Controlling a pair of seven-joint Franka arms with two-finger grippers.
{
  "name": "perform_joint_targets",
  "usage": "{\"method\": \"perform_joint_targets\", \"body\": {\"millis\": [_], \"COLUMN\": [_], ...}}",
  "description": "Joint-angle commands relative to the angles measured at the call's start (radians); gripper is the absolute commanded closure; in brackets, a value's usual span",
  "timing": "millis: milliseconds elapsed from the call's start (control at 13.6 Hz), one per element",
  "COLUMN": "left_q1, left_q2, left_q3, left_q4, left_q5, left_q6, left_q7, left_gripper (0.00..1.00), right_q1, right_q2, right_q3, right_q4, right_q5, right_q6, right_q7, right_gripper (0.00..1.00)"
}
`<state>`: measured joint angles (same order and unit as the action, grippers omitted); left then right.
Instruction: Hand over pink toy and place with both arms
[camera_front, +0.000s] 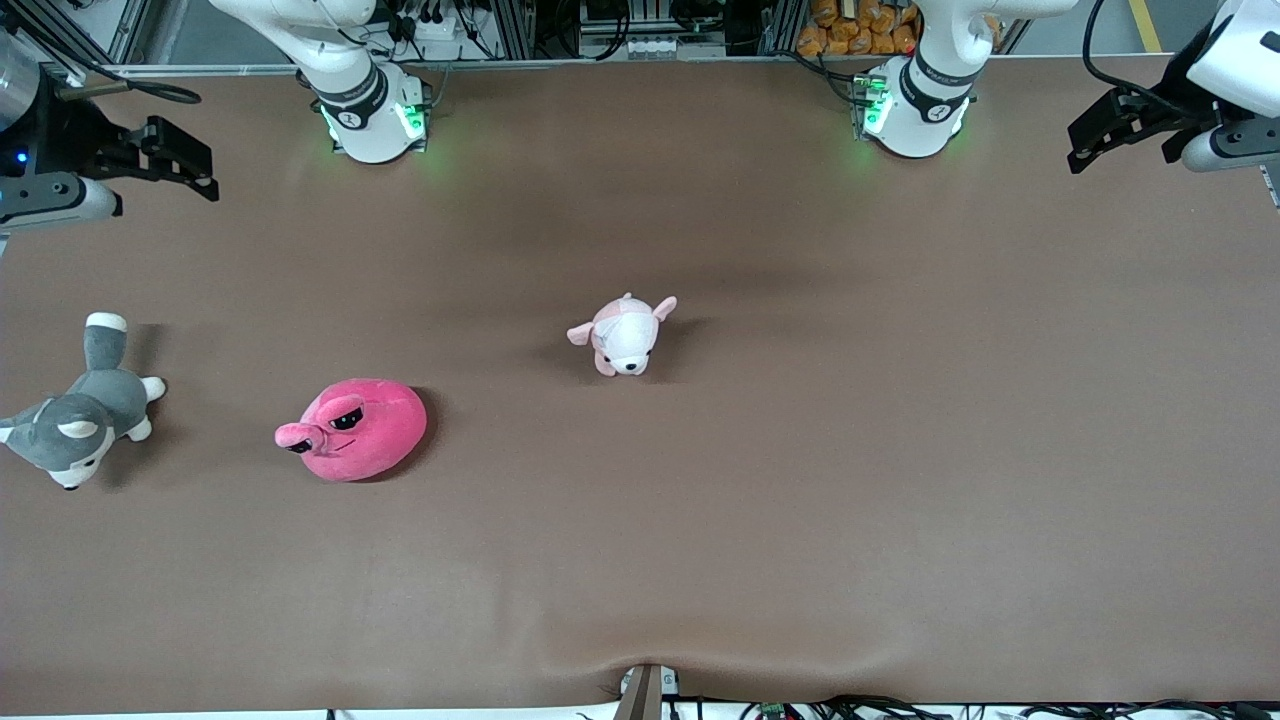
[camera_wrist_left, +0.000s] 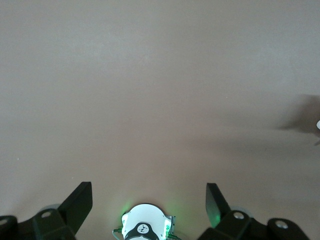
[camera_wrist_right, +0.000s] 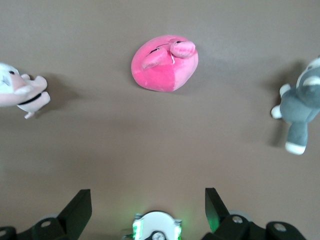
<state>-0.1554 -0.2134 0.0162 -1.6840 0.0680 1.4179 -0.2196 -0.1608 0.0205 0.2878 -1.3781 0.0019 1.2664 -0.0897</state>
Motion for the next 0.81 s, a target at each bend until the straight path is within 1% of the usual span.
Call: {"method": "perform_joint_targets", "body": {"millis": [0,74,294,735], "left_q1": [0.026,0.036,0.036,0.034], "left_q2": [-0.017,-0.017,-0.006,0.000], "left_q3": [0.004,0.004,0.004,-0.004], "left_q4": [-0.017,-0.017,-0.007,0.007], "left_q5": [-0.045,-0.063,-0.060,-0.028], "left_q6": [0.022,0.036,0.041,0.033], "left_q7": [0.005,0.005,0.003,0.014], "left_gripper": [0.00,0.00,0.00,0.00], "right_q1": [-0.020,-0.014,-0.017,-0.028], "right_q2": [-0.073,-0.070,-0.054,-0.050], "right_q3": [0.011,0.013,0.011,0.008], "right_q4": [-0.085,-0.076,-0.042,-0.033], "right_q5": [-0.013,-0.013,-0.013,-0.013], "right_q6": [0.033,0.036,0.036,0.034], "right_q7": [-0.090,-0.090,-0.082,-0.085], "right_gripper": [0.00,0.00,0.00,0.00]}}
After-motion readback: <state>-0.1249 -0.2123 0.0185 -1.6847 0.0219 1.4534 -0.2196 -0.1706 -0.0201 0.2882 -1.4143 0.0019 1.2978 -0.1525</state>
